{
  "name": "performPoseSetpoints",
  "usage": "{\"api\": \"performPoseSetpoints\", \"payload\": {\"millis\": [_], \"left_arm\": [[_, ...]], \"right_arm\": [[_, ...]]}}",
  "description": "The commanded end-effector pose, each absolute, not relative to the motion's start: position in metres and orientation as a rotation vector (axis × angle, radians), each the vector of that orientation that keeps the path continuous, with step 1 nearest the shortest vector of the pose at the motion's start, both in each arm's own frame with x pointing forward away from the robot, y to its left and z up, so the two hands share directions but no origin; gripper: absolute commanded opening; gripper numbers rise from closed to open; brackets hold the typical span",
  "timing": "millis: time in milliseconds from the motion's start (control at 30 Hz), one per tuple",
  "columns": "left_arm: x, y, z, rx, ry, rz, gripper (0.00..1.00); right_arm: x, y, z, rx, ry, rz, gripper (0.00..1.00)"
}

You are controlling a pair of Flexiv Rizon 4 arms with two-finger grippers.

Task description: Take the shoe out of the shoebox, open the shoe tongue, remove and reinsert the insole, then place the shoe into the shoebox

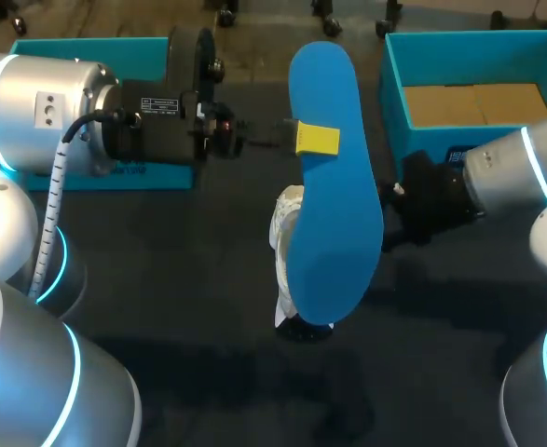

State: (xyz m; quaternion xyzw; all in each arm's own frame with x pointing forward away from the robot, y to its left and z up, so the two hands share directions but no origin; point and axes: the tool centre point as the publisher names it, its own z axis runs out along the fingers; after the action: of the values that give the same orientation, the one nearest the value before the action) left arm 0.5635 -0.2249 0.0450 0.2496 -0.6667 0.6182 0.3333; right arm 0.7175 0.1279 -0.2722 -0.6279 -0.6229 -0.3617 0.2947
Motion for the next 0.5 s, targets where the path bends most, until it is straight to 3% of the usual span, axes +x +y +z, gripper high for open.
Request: {"api": "performPoseSetpoints", "payload": {"millis": [33, 500], "left_arm": [[0.561, -0.226, 0.044, 0.655, -1.736, 1.620, 0.00], [0.561, -0.226, 0.044, 0.655, -1.736, 1.620, 0.00]], "right_arm": [[0.708, 0.116, -0.252, -1.623, -1.607, -0.969, 1.00], [0.698, 0.097, -0.215, -1.544, -1.522, -1.104, 1.00]]}}
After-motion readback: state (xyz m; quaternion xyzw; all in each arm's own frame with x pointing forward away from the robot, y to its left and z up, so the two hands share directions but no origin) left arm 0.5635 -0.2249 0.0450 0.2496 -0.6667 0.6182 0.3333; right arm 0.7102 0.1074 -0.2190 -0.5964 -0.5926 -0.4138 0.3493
